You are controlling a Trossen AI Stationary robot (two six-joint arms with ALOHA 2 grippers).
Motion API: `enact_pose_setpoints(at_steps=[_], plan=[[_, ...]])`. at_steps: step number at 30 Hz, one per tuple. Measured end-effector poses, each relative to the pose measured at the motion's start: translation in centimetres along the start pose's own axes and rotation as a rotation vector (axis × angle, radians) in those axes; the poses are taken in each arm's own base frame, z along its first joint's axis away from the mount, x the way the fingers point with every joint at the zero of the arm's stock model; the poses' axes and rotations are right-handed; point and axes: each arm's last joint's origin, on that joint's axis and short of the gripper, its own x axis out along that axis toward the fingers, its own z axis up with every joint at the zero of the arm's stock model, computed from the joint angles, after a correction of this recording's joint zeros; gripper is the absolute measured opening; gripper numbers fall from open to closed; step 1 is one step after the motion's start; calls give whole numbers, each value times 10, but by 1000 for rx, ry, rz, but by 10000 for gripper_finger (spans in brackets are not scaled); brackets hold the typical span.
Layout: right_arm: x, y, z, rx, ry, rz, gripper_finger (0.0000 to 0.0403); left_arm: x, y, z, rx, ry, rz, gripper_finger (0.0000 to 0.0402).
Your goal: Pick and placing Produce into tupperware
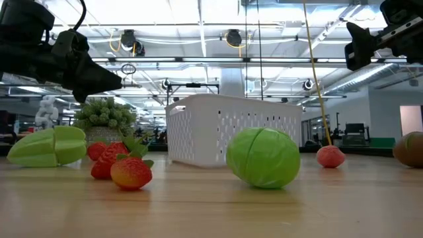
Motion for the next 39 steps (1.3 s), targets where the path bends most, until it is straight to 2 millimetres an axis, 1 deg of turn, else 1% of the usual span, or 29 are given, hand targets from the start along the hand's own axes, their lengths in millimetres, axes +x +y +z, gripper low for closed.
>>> enact_pose_setpoints(at_steps=[17,22,27,31,33,37,39], plan=[[0,0,1,-6,-12,3,302,0,0,0,-2,-1,0,124],[0,2,7,-30,-66,19,302,0,0,0,-3,-1,0,124],[-1,5,14,29,-134,46,302,0,0,2,-6,-17,-5,124],[-1,5,15,-19,-146,41,302,0,-1,3,-34,-26,-8,124],[-1,3,15,-21,-159,-4,302,0,-1,3,-78,-26,-8,124],[0,-2,17,-35,-206,-172,302,0,-2,6,-192,-65,-23,124],[0,-5,17,-64,-215,-252,302,-1,-3,10,-198,-94,-42,124]])
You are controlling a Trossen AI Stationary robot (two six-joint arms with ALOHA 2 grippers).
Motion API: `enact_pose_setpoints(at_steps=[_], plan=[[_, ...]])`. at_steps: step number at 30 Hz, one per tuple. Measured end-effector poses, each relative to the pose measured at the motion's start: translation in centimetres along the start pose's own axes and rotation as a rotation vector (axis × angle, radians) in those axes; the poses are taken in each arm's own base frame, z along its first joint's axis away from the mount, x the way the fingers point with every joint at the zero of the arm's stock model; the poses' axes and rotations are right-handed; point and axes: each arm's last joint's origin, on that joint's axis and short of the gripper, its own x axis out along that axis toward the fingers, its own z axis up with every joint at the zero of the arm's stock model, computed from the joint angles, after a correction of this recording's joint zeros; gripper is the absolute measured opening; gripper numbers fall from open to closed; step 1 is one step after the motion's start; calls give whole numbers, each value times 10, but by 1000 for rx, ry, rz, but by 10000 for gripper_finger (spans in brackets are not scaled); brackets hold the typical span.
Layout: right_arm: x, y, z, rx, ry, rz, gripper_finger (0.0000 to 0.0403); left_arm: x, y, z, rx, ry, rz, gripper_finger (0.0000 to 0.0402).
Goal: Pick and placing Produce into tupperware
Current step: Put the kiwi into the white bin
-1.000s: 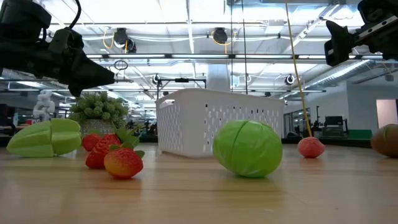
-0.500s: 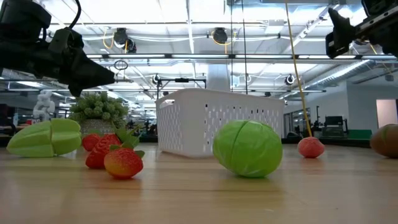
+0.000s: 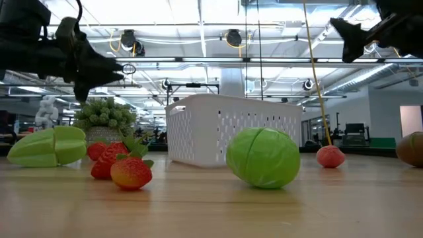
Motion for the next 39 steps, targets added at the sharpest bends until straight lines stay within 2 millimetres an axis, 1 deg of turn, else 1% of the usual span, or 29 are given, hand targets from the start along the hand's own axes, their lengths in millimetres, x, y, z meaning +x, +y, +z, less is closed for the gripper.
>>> enact_pose_setpoints(at_steps=[3,7,11,13,18,20,22,24,27,30,33,36,39], plan=[[3,-4,-4,-76,36,-92,302,1,-7,11,58,-9,-62,124],[16,0,28,-199,-13,-146,302,2,-23,39,126,46,-170,124],[37,2,54,-252,40,-153,302,-4,-42,77,185,153,-203,124],[51,4,70,-263,76,-157,302,-12,-51,101,211,164,-198,124],[86,7,108,-257,183,-169,302,-34,-74,159,281,99,-229,124],[97,8,123,-244,237,-176,302,-43,-79,174,294,107,-227,124],[105,10,138,-213,314,-213,302,-52,-84,188,302,118,-223,124],[109,11,152,-187,401,-298,302,-59,-87,196,324,149,-216,124],[108,11,167,-145,561,-470,302,-63,-89,203,353,208,-201,124],[100,14,183,-81,679,-621,302,-65,-90,208,376,298,-152,124],[92,19,197,60,735,-715,302,-65,-89,212,351,415,-42,124],[84,22,198,230,820,-818,302,-58,-87,211,299,542,105,124],[78,22,183,447,958,-907,302,-47,-84,202,239,675,222,124]])
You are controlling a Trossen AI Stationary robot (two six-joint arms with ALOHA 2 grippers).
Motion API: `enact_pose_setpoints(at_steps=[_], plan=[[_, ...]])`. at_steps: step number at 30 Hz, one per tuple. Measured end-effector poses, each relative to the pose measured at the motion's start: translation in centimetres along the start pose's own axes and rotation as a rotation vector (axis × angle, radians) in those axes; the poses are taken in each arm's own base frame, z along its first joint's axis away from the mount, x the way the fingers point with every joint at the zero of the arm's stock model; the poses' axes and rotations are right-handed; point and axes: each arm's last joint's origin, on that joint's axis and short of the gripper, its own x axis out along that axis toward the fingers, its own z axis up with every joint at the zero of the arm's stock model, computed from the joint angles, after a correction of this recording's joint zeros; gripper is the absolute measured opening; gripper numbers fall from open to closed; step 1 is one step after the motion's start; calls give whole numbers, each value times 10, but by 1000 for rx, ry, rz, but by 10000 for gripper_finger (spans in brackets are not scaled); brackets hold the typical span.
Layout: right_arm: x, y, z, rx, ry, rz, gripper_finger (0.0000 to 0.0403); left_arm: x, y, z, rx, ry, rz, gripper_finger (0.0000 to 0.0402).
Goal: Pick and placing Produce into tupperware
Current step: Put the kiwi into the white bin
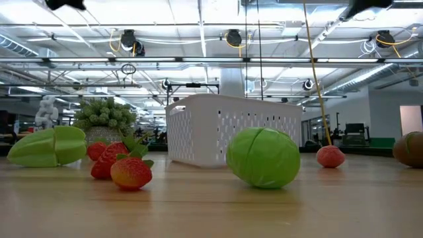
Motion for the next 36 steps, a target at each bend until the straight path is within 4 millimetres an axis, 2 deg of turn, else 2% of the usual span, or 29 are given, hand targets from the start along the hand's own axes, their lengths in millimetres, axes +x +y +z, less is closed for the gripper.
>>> enact_pose_setpoints(at_steps=[4,10,17,27,31,36], plan=[[26,4,-9,87,226,-31,302,22,-4,3,-36,167,54,124],[73,8,-21,75,336,-99,302,48,-11,11,-37,274,88,124],[117,6,-66,63,468,-152,302,51,-18,10,-21,270,119,124],[156,9,-121,104,490,-94,302,50,-27,9,-24,238,136,124],[160,6,-131,123,505,-114,302,50,-29,8,-30,234,126,124],[159,7,-134,144,504,-126,302,49,-31,7,-19,235,115,124]])
